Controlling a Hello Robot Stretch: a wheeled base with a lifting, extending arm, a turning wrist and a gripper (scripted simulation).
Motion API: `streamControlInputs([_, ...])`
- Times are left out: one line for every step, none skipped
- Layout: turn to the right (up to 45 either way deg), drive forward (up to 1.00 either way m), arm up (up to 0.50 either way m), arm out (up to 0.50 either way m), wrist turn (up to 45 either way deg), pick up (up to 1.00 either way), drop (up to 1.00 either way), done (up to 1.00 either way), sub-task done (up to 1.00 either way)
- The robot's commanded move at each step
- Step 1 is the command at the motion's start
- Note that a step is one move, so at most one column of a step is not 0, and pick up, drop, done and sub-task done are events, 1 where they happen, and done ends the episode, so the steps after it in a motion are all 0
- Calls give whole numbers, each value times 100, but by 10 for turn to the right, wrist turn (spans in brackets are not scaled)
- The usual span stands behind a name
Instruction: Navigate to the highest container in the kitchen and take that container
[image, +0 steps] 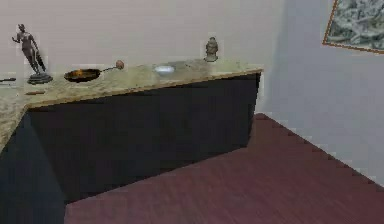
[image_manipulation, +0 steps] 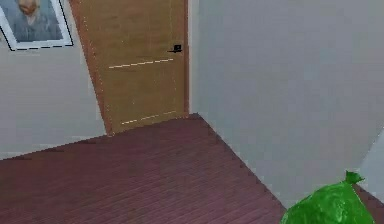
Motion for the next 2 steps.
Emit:
streamControlInputs([-210,0,0,0,0,0,0,0,0])
streamControlInputs([0,75,0,0,0,0,0,0,0])
